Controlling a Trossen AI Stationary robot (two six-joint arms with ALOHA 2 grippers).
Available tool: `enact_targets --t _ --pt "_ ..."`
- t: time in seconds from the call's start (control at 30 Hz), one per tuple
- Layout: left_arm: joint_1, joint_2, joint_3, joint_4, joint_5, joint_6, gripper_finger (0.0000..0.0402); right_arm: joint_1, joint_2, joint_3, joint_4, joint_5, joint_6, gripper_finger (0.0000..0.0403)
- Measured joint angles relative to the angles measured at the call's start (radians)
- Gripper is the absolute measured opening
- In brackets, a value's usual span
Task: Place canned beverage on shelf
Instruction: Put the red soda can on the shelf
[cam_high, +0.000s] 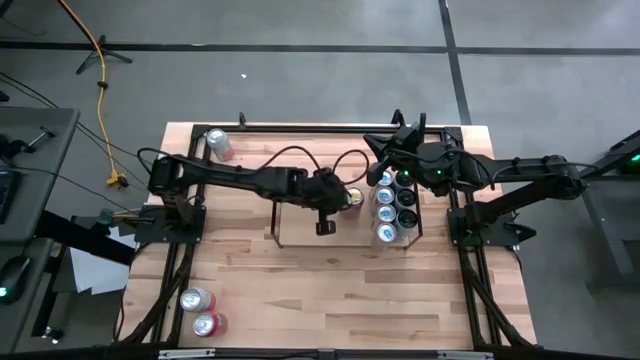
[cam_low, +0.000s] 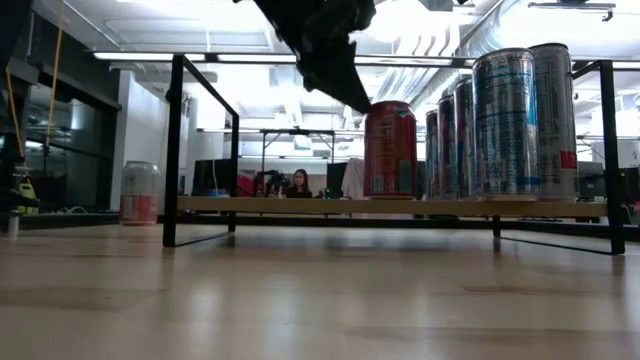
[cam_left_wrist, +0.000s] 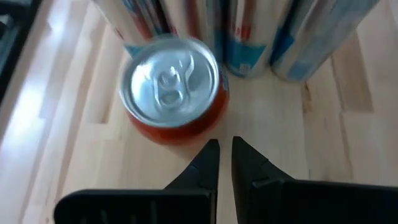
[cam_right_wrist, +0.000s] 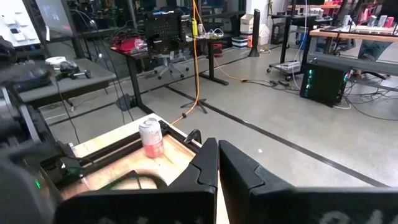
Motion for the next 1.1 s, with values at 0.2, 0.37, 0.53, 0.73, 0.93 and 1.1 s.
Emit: enact_targets --t 0.2,0.37,0.53,0.73,0.93,1.1 --pt "0.005 -0.031 0.002 -0.012 -0.041 0.019 0.0000 0.001 0.000 0.000 -0.007 0.000 0.000 0.0000" --pt "0.031 0.014 0.000 -0.011 -0.003 0.001 0.0000 0.001 0.000 0.000 -0.009 0.000 0.000 0.0000" --pt "0.030 0.055 0.000 0.007 0.008 -0.008 0.0000 0.001 0.000 0.000 -0.016 0.000 0.000 0.0000" --pt "0.031 0.101 0.000 0.074 0.008 -0.018 0.0000 0.001 0.000 0.000 -0.020 0.000 0.000 0.0000" --pt "0.031 0.144 0.000 0.158 0.023 -0.026 0.0000 0.001 0.000 0.000 -0.032 0.000 0.000 0.0000" --pt "0.030 0.159 0.000 0.174 0.025 -0.057 0.0000 0.001 0.000 0.000 -0.032 0.000 0.000 0.0000"
